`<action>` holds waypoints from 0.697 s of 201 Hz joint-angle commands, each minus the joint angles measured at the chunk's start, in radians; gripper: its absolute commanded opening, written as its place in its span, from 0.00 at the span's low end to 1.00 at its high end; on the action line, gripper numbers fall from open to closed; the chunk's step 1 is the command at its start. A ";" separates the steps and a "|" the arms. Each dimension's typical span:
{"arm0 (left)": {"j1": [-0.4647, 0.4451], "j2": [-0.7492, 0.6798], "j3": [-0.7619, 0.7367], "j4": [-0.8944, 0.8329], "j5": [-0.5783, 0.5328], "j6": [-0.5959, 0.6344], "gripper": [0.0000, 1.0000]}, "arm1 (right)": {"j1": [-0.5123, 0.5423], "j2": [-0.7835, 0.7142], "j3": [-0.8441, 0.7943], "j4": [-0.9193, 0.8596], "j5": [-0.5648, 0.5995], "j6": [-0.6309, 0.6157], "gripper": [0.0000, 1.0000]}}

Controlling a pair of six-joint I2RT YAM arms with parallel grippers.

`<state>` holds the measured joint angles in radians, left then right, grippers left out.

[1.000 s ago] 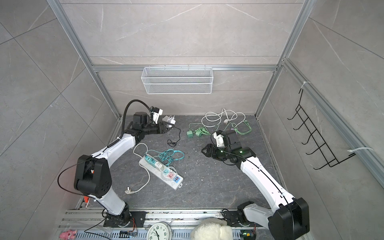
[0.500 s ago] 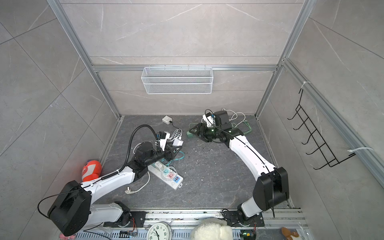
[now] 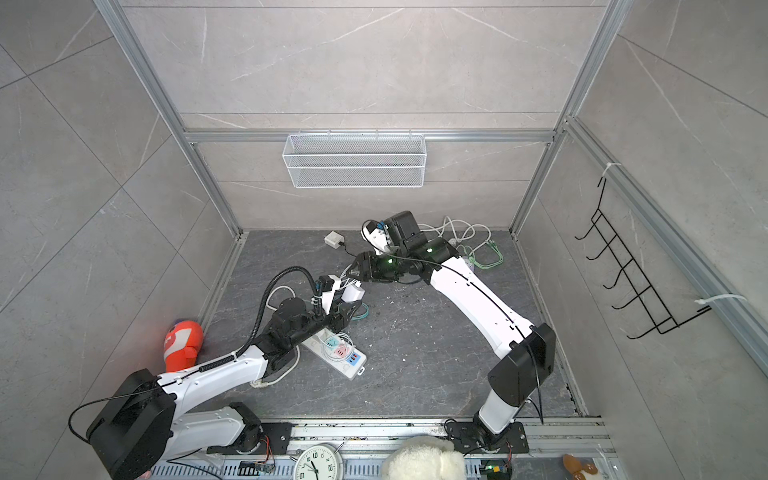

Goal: Insert the plug
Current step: 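Close the right gripper on the white 66W charger held by the left gripper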

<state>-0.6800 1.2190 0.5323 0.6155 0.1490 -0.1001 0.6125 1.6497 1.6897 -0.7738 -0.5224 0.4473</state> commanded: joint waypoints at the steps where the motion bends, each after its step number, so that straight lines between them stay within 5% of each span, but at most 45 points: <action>1: -0.005 -0.039 0.006 0.085 -0.020 0.046 0.23 | 0.000 -0.081 -0.074 -0.095 0.117 -0.077 0.55; 69: -0.017 -0.022 0.018 0.086 -0.002 0.058 0.22 | 0.005 -0.065 -0.089 -0.071 0.098 -0.098 0.47; 140: -0.021 -0.015 0.021 0.090 0.005 0.064 0.22 | 0.029 0.026 -0.021 -0.051 0.051 -0.088 0.49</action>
<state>-0.6960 1.2106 0.5323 0.6292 0.1410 -0.0666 0.6285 1.6409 1.6257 -0.8364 -0.4484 0.3691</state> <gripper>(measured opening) 0.532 0.488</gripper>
